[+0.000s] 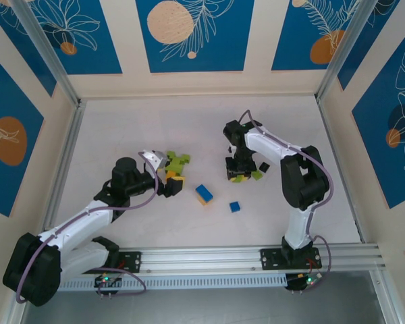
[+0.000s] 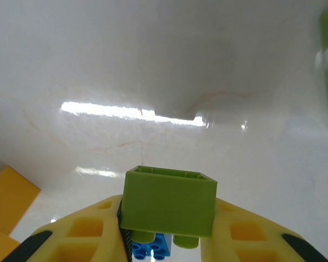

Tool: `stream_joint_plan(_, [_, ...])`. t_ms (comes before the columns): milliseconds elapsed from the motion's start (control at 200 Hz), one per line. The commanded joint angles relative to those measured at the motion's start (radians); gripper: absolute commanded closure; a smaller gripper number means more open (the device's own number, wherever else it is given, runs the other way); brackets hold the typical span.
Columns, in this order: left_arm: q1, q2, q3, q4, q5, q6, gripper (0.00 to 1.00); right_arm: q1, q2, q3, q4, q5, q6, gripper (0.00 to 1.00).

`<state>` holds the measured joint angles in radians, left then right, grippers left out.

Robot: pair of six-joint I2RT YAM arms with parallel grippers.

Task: Assemble a carrot with lego

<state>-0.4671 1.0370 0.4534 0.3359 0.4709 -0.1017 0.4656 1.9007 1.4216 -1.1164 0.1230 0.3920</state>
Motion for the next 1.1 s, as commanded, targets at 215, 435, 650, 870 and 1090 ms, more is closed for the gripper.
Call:
stream_joint_plan(215, [0.001, -0.005, 0.025, 0.029, 0.031, 0.01, 0.01, -0.042, 0.099, 0.063, -0.093, -0.113, -0.081, 0.73])
stream_joint_plan(435, [0.001, -0.005, 0.025, 0.027, 0.029, 0.012, 0.01, -0.064, 0.164, 0.132, -0.112, -0.126, -0.111, 0.71])
stream_joint_plan(650, [0.001, 0.001, 0.026, 0.028, 0.028, 0.013, 0.0, -0.071, 0.205, 0.157, -0.11, -0.123, -0.119, 0.69])
stream_joint_plan(870, [0.001, 0.006, 0.026, 0.029, 0.029, 0.013, 0.01, -0.076, 0.213, 0.159, -0.101, -0.119, -0.118, 0.65])
stream_joint_plan(1090, [0.001, 0.005, 0.026, 0.028, 0.029, 0.013, 0.01, -0.077, 0.224, 0.166, -0.092, -0.113, -0.117, 0.6])
